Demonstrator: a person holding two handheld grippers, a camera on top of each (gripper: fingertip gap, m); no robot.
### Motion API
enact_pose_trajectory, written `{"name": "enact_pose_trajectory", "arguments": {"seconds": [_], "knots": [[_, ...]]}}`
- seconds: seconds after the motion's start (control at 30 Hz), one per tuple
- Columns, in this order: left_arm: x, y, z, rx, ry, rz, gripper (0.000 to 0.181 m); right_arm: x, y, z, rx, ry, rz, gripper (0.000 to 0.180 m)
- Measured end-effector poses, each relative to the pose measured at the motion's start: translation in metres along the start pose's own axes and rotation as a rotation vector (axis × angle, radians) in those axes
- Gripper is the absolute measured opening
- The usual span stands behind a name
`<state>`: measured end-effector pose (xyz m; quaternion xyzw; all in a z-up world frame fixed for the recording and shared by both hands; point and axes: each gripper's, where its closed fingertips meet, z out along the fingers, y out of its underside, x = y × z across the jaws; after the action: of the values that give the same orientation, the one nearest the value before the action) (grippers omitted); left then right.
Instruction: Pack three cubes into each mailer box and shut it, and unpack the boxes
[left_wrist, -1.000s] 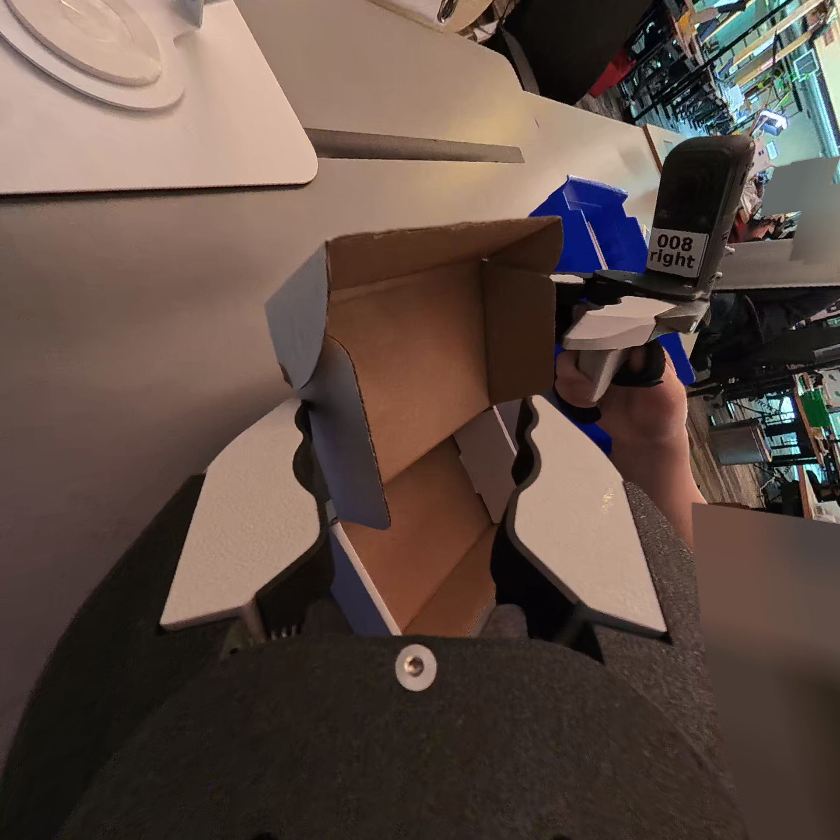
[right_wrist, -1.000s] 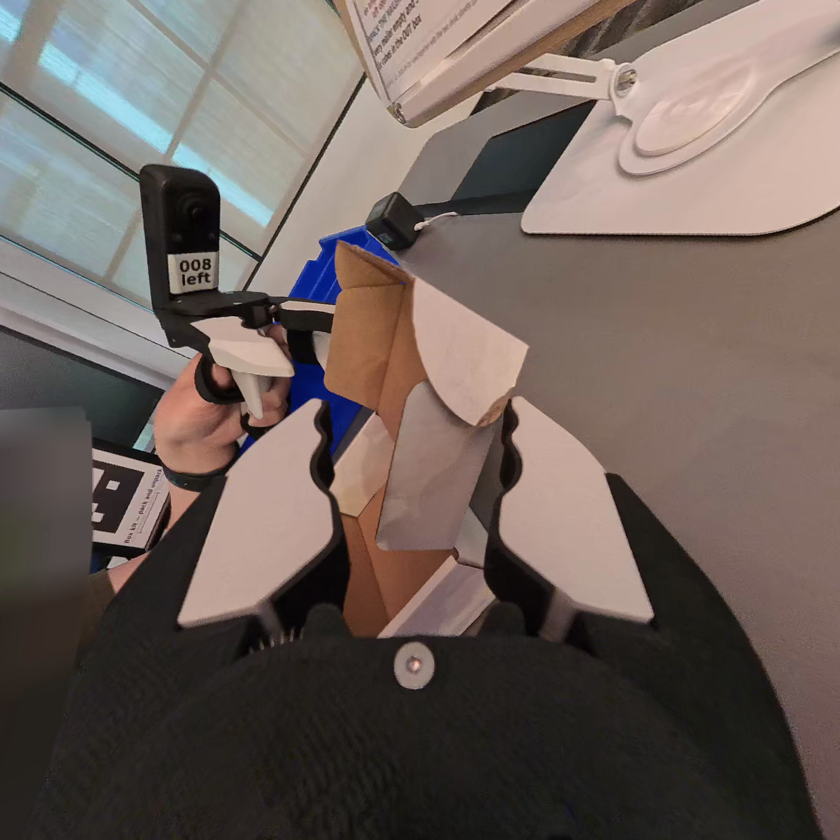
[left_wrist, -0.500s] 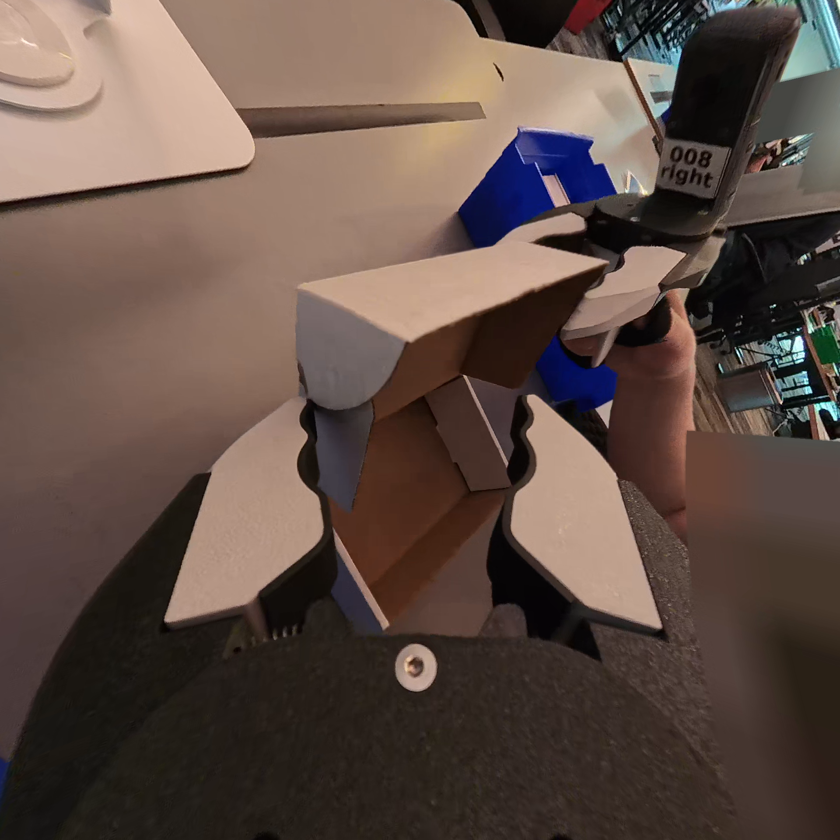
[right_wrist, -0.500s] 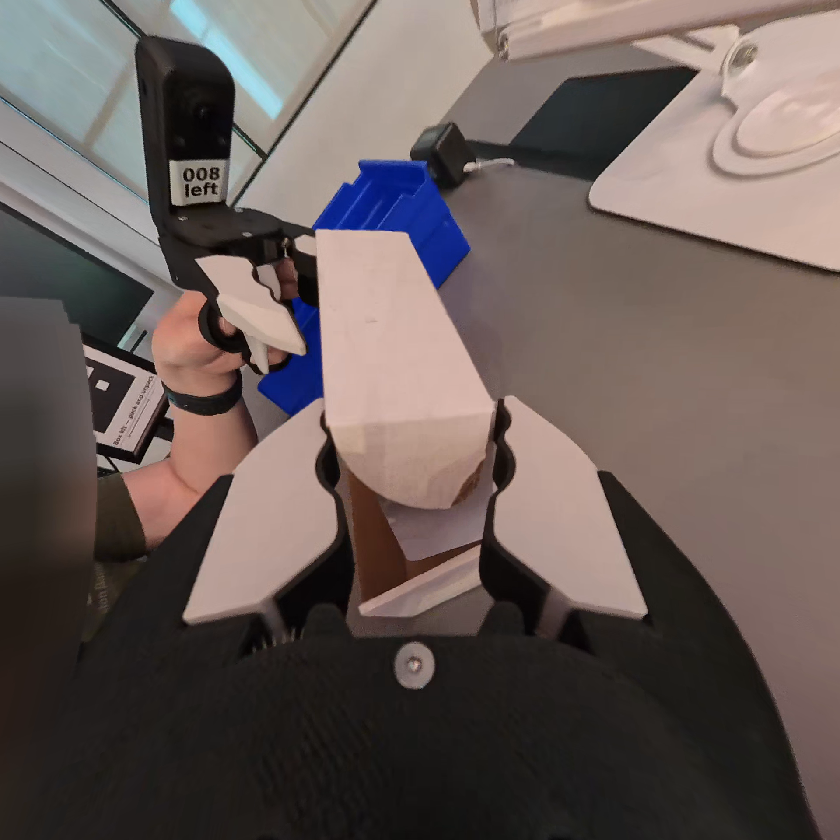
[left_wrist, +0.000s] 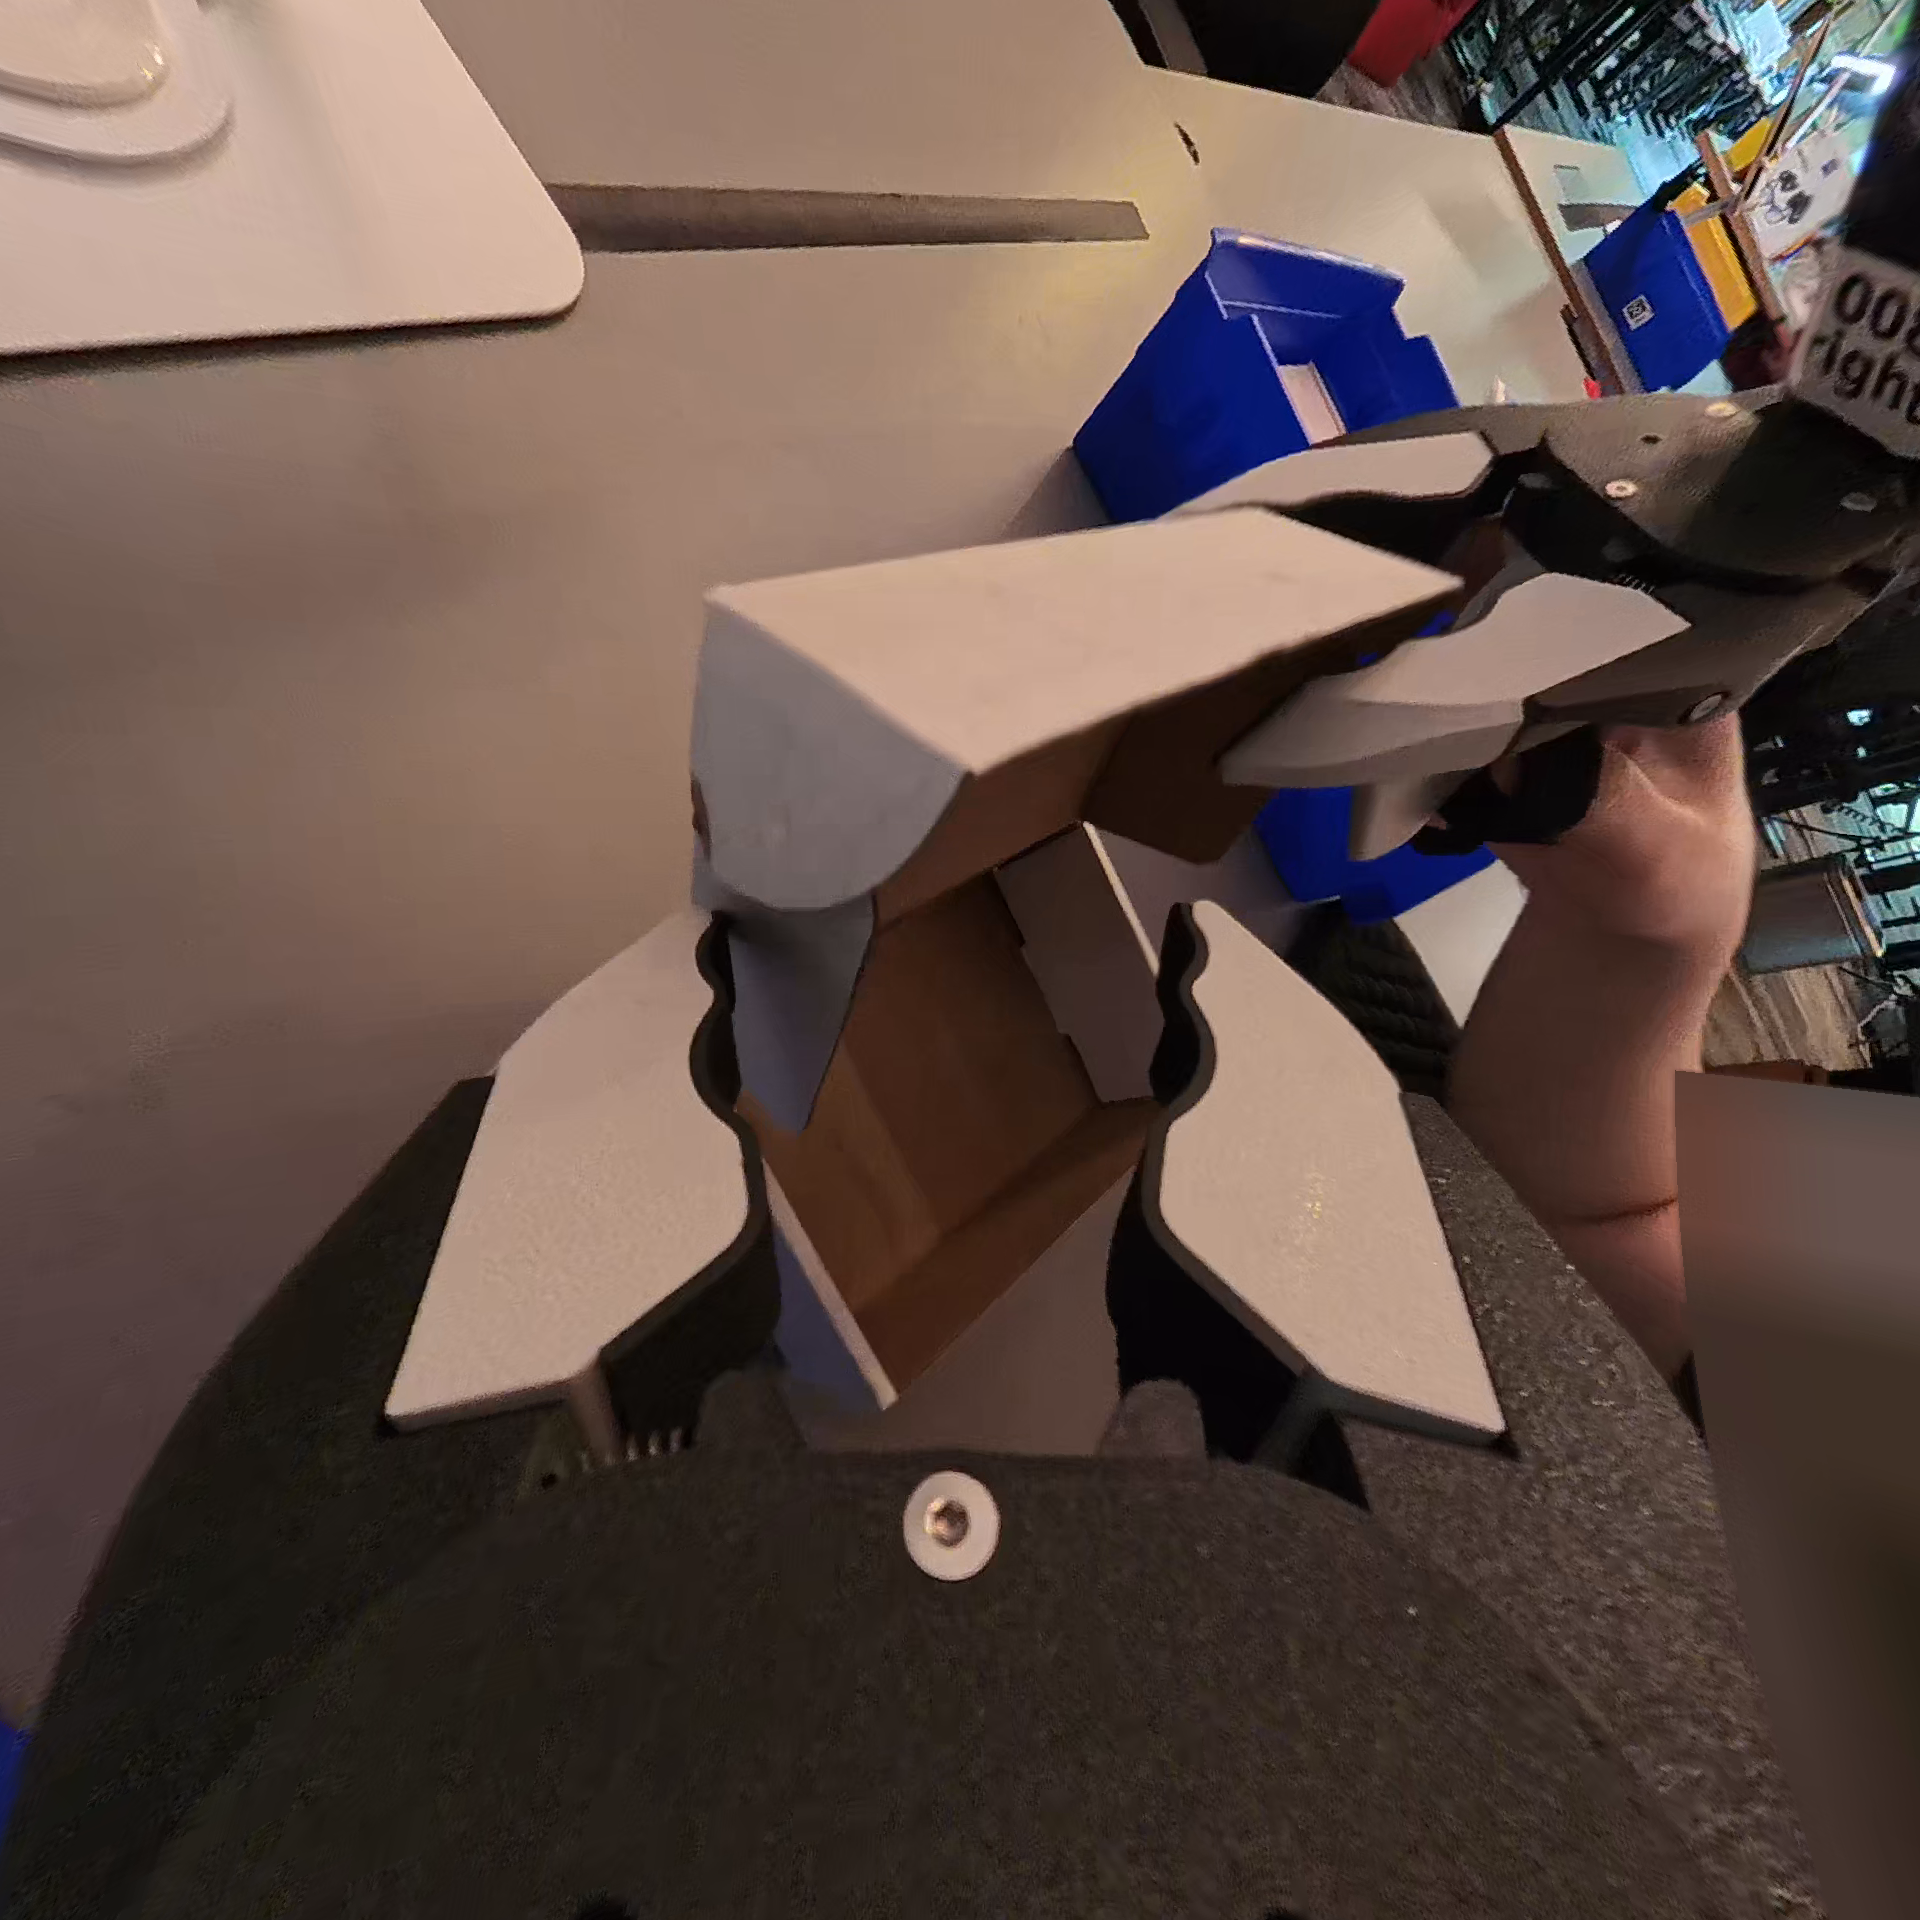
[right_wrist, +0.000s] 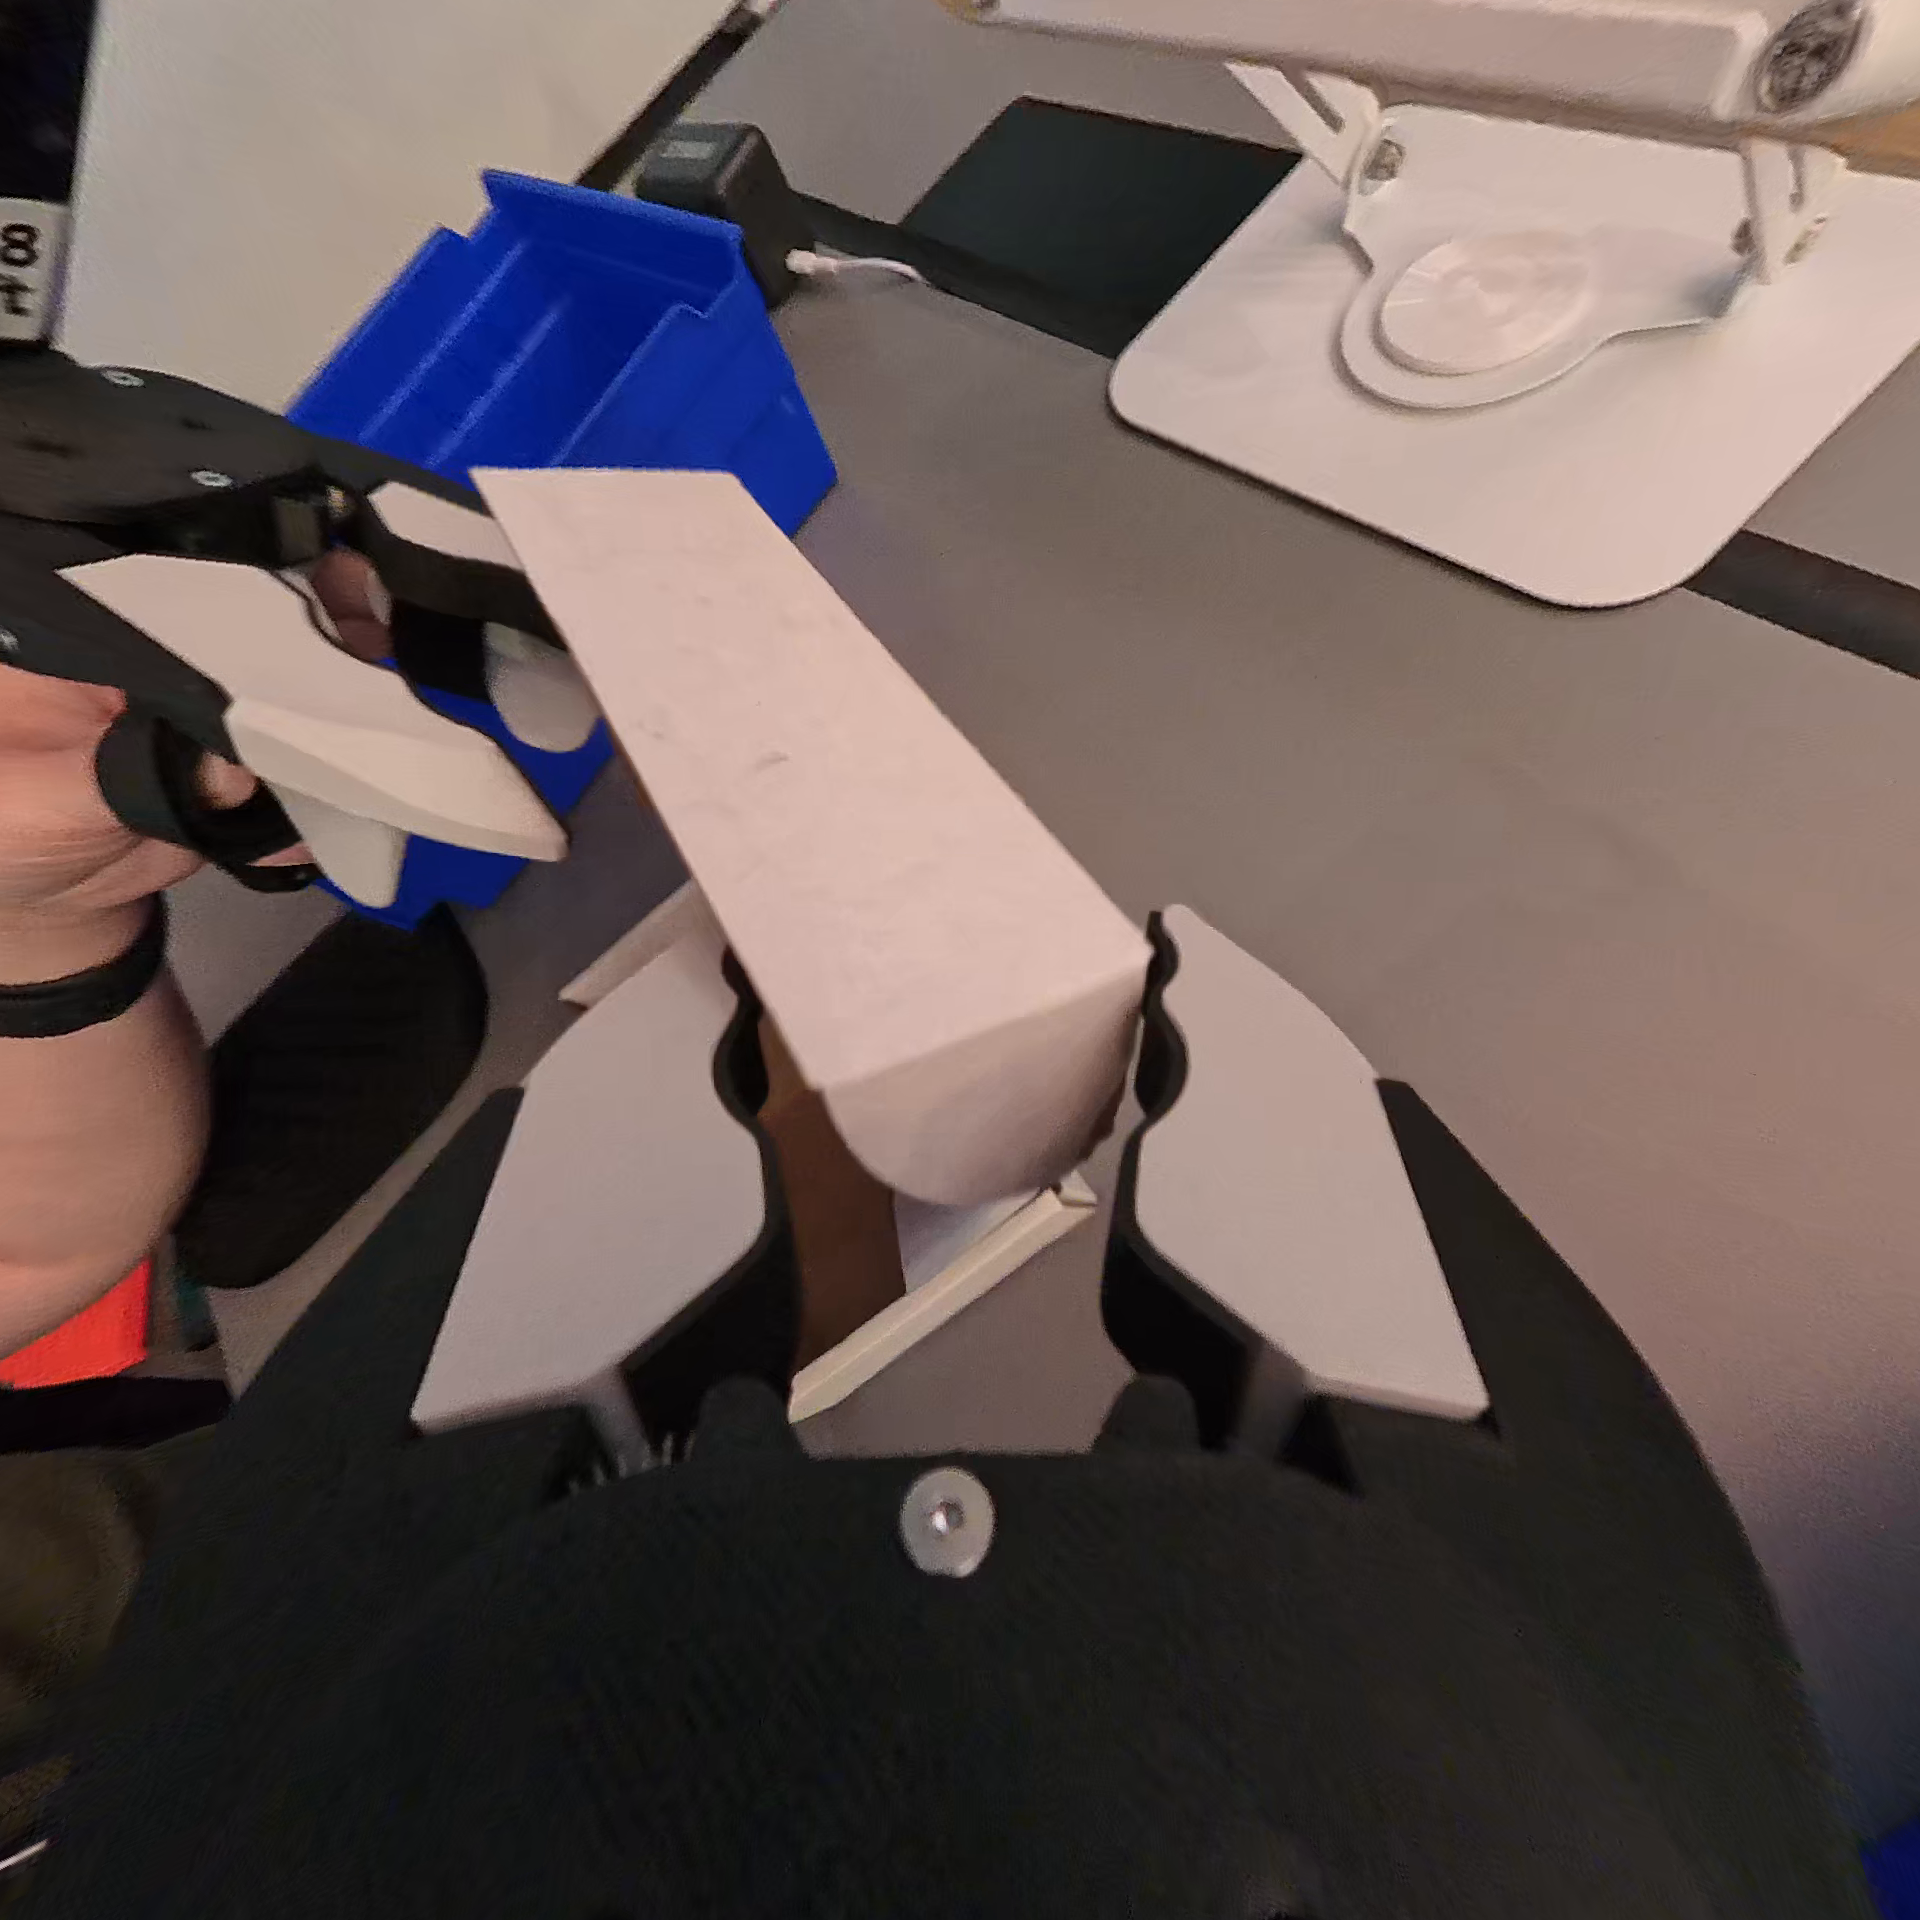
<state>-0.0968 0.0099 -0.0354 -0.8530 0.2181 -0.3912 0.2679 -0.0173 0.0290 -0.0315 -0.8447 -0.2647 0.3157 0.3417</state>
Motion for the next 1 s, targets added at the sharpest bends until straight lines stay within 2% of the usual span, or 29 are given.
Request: {"name": "enact_pose_trajectory", "arguments": {"seconds": [0.1, 0.17, 0.27, 0.47, 0.6, 0.8, 1.0], "knots": [[-0.009, 0.016, 0.004, 0.005, -0.058, 0.022, 0.073, 0.003, 0.013, 0.0, -0.048, 0.054, 0.003, 0.07], [-0.02, 0.023, 0.011, 0.012, -0.114, 0.038, 0.059, -0.001, 0.016, -0.002, -0.024, 0.052, 0.005, 0.066], [-0.029, 0.022, 0.015, 0.051, -0.191, 0.09, 0.039, -0.001, 0.019, -0.008, 0.037, 0.089, 0.003, 0.064], [-0.018, 0.014, 0.009, 0.175, -0.242, 0.202, 0.023, -0.004, 0.026, -0.022, 0.135, 0.13, -0.015, 0.063], [-0.03, 0.009, 0.004, 0.216, -0.421, 0.34, 0.004, -0.007, 0.026, -0.022, 0.168, 0.126, -0.039, 0.064], [-0.018, 0.016, 0.01, 0.223, -0.391, 0.352, 0.002, 0.006, 0.037, -0.046, 0.224, 0.271, 0.007, 0.047], [-0.016, 0.019, 0.008, 0.242, -0.424, 0.354, 0.002, 0.001, 0.058, -0.051, 0.205, 0.335, 0.072, 0.045]]}}
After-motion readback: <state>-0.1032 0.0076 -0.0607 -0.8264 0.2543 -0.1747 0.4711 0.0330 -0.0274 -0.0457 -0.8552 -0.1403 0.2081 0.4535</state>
